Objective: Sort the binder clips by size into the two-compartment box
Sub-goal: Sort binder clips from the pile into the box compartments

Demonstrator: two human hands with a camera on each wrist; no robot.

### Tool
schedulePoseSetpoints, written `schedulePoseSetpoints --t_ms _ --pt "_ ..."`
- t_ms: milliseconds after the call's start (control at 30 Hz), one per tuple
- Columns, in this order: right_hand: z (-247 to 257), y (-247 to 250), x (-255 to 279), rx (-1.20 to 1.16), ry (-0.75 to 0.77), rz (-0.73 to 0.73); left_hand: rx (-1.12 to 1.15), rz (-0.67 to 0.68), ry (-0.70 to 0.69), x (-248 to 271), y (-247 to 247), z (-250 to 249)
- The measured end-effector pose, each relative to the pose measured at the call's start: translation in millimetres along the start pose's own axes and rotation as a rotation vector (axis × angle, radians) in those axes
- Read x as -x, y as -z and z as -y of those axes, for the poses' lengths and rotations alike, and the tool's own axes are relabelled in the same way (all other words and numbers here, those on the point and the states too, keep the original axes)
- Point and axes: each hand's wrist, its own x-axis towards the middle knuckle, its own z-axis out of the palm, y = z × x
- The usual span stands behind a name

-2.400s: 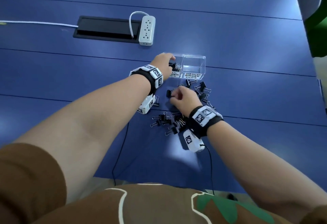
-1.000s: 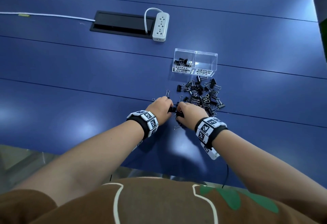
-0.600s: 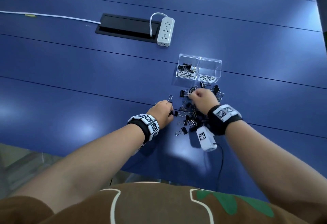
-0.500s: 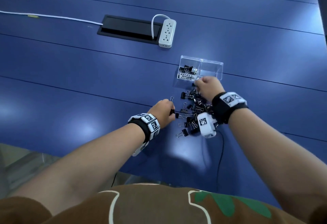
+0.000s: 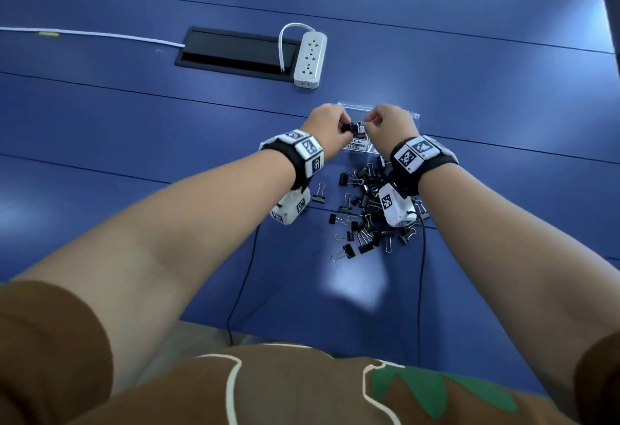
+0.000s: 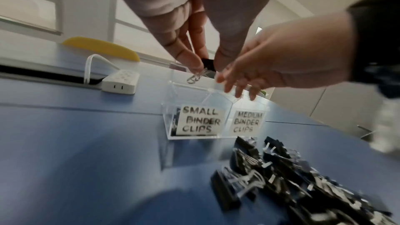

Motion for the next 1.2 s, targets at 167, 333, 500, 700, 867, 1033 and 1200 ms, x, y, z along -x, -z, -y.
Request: schedulePoseSetpoints --t_ms 167,333,500,700,867,1033,1200 --pt "-25 -5 53 -0.019 -0.005 0.031 -0.134 0.037 -0.055 -37 1 -12" --pt "-50 -29 116 0.047 0.068 0.242 -0.215 0.096 -0.066 -43 -16 -12" --pt "-62 -50 143 0.129 0.114 0.343 -0.201 0.087 -0.162 -3 -30 -7" --pt "-63 -51 141 0.126 0.047 0.224 -0.22 0.286 -0.133 82 -46 21" --pt "-51 -61 147 0.111 0.133 0.26 -0.232 0.331 -0.035 124 -66 46" --pt "-40 -71 148 0.289 0.176 0.385 -0.224 0.283 0.011 133 -74 52" --pt "-38 -73 149 0.278 0.195 0.383 -0.229 0.222 0.049 138 -72 59"
